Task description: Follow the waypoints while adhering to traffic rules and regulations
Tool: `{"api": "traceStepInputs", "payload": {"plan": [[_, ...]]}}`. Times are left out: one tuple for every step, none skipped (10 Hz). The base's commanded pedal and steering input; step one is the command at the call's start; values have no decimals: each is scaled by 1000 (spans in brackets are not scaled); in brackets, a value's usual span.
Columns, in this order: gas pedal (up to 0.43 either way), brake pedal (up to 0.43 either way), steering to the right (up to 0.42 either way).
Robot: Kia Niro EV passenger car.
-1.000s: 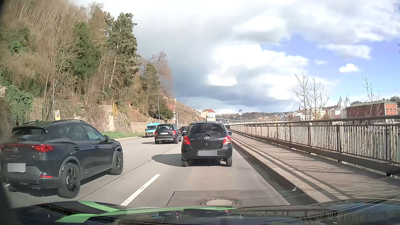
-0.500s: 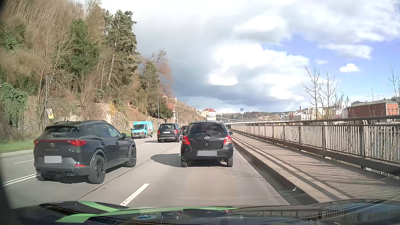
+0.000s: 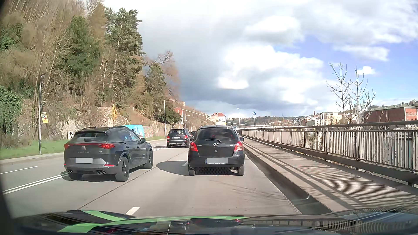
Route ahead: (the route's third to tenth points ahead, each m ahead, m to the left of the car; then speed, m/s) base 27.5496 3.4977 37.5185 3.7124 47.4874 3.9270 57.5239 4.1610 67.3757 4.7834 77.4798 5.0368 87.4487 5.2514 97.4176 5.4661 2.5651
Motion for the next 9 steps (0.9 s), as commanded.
{"api": "traceStepInputs", "payload": {"plan": [[0,0,-5],[0,0,-5],[0,0,-5],[0,0,-5],[0,0,-5],[0,0,-6],[0,0,-5],[0,0,-5],[0,0,-5]]}}
